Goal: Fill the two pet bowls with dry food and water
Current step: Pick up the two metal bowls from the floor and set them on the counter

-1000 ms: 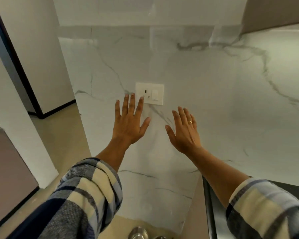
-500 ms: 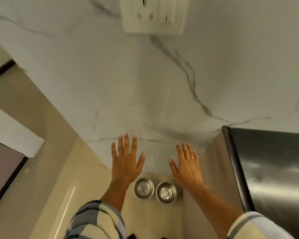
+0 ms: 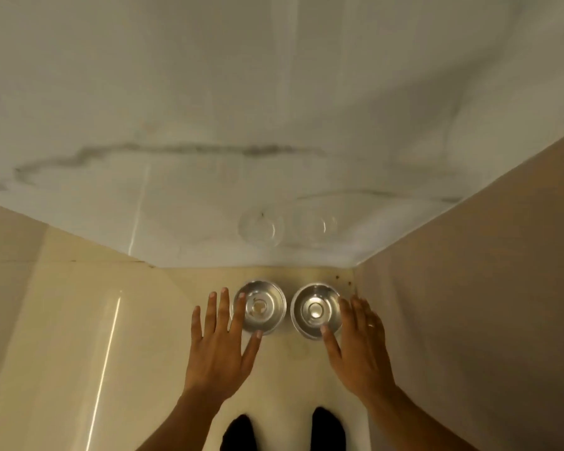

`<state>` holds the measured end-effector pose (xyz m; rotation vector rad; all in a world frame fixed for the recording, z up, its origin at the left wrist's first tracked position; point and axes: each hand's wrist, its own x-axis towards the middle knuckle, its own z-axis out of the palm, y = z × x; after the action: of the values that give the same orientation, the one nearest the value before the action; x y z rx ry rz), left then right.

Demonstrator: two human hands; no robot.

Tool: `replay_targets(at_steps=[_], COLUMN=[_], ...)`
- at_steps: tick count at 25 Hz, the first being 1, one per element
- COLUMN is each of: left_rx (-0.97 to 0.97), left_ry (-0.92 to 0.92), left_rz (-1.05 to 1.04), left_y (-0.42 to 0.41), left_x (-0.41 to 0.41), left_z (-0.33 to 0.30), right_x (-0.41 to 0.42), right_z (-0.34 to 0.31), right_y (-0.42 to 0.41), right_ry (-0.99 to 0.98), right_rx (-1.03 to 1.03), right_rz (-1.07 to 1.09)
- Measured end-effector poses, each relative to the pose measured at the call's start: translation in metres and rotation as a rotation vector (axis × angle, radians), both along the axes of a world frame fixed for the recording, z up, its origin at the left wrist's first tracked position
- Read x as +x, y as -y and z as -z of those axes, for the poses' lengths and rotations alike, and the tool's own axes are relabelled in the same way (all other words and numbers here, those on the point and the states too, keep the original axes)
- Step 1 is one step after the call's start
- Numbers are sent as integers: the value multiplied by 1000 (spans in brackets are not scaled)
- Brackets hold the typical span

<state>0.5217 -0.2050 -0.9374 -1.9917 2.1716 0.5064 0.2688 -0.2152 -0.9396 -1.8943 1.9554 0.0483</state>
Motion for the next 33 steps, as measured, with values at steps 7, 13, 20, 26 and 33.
replay_targets(at_steps=[7, 13, 20, 26, 33], left_rx=[127, 209, 308, 493, 617], left_ry=[-55, -140, -448, -742, -795], left_rz=[-186, -412, -900, -1411, -1470], left_y=[-22, -10, 11, 20, 18], left_x=[-2, -4, -13, -7, 0], left_z=[178, 253, 291, 292, 286], right_x=[-17, -12, 3, 3, 8], right_z=[185, 251, 298, 296, 289], right_y=[-45, -30, -1, 4, -7], right_ry=[32, 306, 651, 994, 1031], right_rx=[129, 189, 382, 336, 338], right_rz=[162, 916, 1595, 1666, 1607])
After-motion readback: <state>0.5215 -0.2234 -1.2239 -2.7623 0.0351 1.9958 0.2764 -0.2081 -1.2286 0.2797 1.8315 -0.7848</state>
